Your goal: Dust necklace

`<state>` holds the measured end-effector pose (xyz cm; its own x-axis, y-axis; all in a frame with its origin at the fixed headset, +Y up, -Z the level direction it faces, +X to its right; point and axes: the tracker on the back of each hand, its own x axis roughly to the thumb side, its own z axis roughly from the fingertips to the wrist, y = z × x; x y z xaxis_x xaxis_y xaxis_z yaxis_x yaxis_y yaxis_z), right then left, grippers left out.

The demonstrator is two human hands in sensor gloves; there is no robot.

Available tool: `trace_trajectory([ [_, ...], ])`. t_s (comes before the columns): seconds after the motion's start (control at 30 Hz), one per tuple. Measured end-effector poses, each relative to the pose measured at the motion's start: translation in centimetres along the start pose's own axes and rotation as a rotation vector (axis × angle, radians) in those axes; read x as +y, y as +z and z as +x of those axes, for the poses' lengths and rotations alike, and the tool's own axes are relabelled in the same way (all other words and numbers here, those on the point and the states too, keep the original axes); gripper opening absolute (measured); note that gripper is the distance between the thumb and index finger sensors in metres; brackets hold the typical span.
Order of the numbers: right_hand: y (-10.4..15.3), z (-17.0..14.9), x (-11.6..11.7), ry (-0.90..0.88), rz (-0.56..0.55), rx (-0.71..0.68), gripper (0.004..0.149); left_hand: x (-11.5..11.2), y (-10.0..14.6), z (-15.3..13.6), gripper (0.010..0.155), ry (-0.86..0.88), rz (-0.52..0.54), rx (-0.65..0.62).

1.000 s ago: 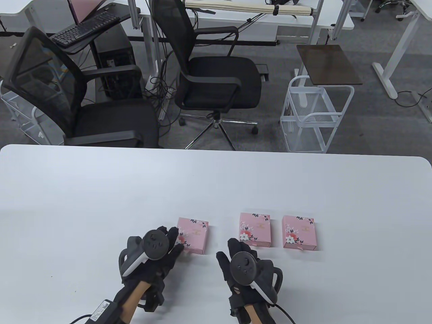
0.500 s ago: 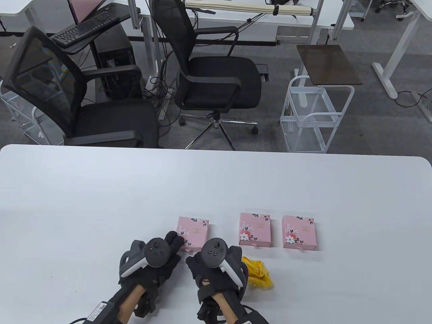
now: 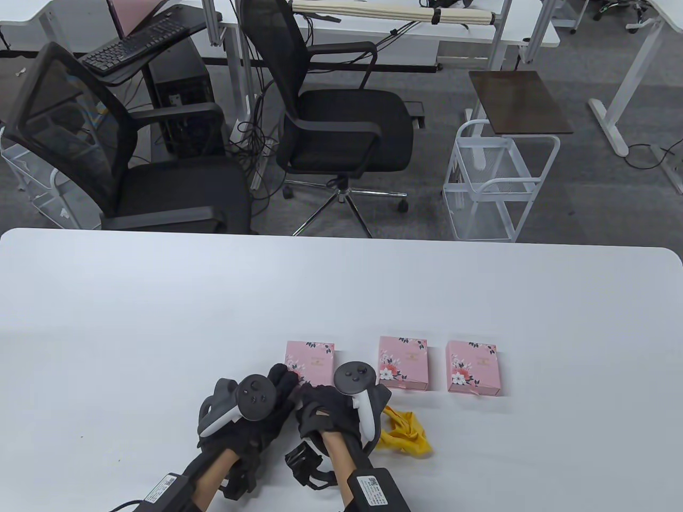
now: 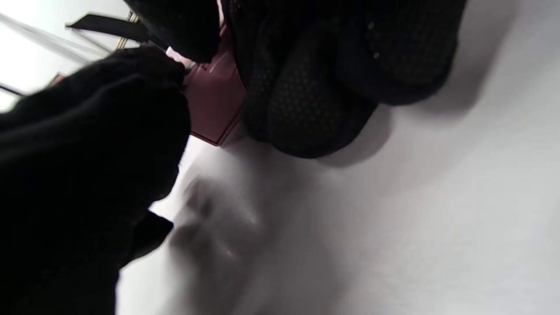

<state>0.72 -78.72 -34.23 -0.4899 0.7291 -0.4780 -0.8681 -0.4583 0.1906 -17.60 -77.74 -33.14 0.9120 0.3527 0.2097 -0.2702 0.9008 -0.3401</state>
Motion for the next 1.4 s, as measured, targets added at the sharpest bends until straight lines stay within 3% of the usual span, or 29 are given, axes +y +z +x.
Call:
trace_trajectory([
  [0.13, -0.4, -0.4, 0.0, -0.08, -0.011, 0.044, 0.046, 0.0, 0.0, 0.1, 0.058, -0.005, -0.004, 0.002],
  [0.7, 1.5, -1.1, 0.2, 0.049, -0.049, 0.031, 0.04, 0.2, -0.2, 0.2, 0.058, -0.028, 0.007, 0.019],
  [1.4, 5.3, -4.0, -0.3, -0.022, 0.109, 0.06, 0.039, 0.1, -0.3, 0.4, 0.058, -0.044, 0.003, 0.018],
])
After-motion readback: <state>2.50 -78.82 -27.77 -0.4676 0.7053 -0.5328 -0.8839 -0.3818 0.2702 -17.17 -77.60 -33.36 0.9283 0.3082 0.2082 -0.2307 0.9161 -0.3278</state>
